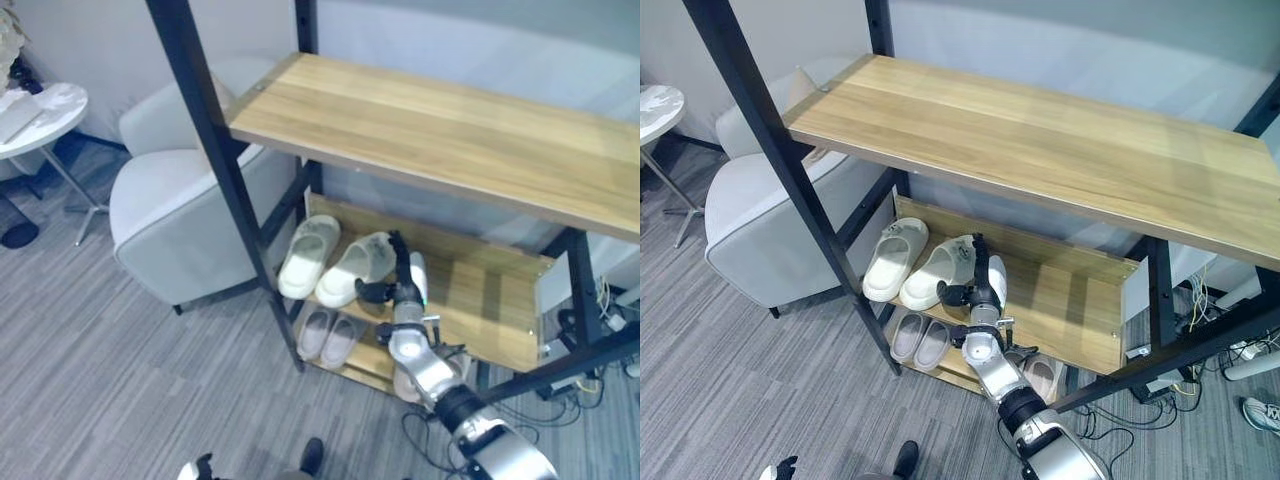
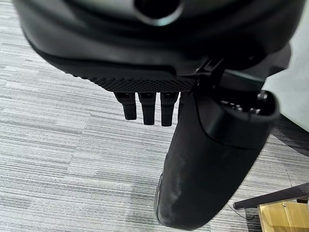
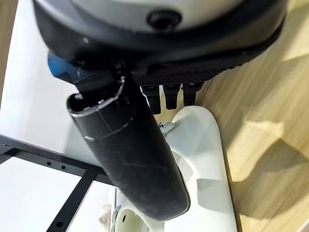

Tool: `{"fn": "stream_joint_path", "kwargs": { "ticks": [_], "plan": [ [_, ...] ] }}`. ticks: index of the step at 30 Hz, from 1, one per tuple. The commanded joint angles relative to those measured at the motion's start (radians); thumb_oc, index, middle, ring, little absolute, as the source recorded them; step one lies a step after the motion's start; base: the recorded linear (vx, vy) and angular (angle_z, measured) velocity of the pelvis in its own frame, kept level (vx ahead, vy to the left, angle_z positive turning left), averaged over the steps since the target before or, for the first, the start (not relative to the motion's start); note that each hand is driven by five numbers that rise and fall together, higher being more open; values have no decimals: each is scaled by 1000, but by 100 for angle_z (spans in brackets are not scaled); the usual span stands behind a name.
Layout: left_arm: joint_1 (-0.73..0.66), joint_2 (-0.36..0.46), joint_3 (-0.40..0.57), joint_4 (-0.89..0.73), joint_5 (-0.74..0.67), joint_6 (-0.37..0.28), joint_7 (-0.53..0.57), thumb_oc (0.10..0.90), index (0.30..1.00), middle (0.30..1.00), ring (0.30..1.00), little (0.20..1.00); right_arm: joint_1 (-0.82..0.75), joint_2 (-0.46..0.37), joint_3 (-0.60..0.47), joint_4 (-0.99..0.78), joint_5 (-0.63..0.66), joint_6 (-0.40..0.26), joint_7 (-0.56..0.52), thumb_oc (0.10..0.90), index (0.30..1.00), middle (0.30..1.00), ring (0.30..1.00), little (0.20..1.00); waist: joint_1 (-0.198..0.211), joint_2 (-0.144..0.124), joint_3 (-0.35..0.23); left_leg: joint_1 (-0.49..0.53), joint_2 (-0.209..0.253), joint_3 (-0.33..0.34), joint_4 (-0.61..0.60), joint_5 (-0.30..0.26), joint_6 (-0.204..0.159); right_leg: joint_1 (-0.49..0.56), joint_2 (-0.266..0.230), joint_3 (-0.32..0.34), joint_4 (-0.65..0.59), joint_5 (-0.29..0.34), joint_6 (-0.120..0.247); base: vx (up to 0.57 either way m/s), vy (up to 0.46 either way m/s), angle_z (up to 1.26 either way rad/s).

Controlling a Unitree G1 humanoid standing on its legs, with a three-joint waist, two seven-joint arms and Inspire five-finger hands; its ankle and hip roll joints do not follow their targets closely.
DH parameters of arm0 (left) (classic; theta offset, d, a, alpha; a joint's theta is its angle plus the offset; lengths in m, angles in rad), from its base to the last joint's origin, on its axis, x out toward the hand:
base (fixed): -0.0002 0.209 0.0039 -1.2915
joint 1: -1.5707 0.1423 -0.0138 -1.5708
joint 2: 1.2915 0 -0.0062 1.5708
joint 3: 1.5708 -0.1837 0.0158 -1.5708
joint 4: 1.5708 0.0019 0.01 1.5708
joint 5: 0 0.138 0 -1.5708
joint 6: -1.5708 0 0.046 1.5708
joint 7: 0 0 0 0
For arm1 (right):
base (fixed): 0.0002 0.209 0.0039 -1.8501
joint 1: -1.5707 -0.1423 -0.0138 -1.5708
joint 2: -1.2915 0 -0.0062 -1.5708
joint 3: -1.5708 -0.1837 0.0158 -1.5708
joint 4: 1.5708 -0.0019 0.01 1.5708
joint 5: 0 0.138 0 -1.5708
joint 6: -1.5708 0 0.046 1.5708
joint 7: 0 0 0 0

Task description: Arrange the slippers neatly on the shoe rack.

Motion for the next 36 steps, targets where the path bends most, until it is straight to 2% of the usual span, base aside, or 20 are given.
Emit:
{"fn": "stream_joint_path", "kwargs": {
  "ticks": [1,4,5,6,7,8,11,25,30,36],
  "plan": [
    [-39,24,-56,59,10,-6,52,800,900,900,900,900,-167,-12,-16,-5,4,-68,-17,800,900,900,900,900,27,32,-15,129,-7,46,-6,-170,45,2,-48,15,76,33,99,5,19,5],
    [-39,23,-56,62,11,-5,52,800,900,900,900,900,-168,-14,-16,-2,7,-65,-14,800,900,900,900,900,28,31,-15,127,-8,45,-6,-170,45,1,-48,14,76,34,100,1,24,11],
    [-33,22,-55,67,10,-6,50,800,900,900,900,900,-171,-18,-13,9,7,-58,-4,627,641,641,641,641,31,28,-16,123,-10,44,-5,-169,46,-3,-50,14,77,37,100,-5,30,14],
    [-32,21,-54,69,8,-6,49,800,900,900,900,900,-171,-18,-12,11,5,-54,0,568,552,552,552,552,31,27,-16,121,-10,44,-5,-168,46,-4,-50,14,76,38,100,-4,31,9],
    [-32,21,-53,70,8,-6,48,800,900,900,900,900,-172,-20,-9,13,1,-51,1,554,531,531,531,531,32,25,-15,120,-11,43,-5,-168,46,-5,-50,15,76,39,100,1,5,4],
    [-32,21,-53,70,8,-6,48,800,900,900,900,900,-173,-20,-9,13,1,-51,1,494,441,441,441,441,32,25,-16,120,-11,44,-5,-168,46,-5,-50,15,76,39,100,0,0,0],
    [-33,20,-53,67,4,-4,46,800,900,900,900,900,-172,-25,-3,18,-16,-40,5,400,300,300,300,300,32,23,-15,118,-12,45,-4,-168,47,-8,-51,15,78,38,101,0,0,0],
    [-52,23,-47,58,28,-6,49,800,900,900,900,900,-185,-89,7,-2,-151,-21,1,400,300,300,300,300,18,25,-11,118,-12,50,-7,-171,50,-18,-54,21,82,28,102,0,0,0],
    [-68,31,-50,58,45,-16,56,800,900,900,900,900,-248,-136,12,-3,-218,-13,-6,400,300,300,300,300,20,18,-8,110,-12,48,-6,-170,51,-25,-53,20,81,28,101,3,-3,1],
    [-71,35,-58,62,50,-22,53,800,900,900,900,900,-306,-151,28,16,-238,-11,-4,400,300,300,300,300,27,12,-5,97,-15,44,-5,-166,51,-35,-54,18,86,27,101,0,0,0]
  ]
}}
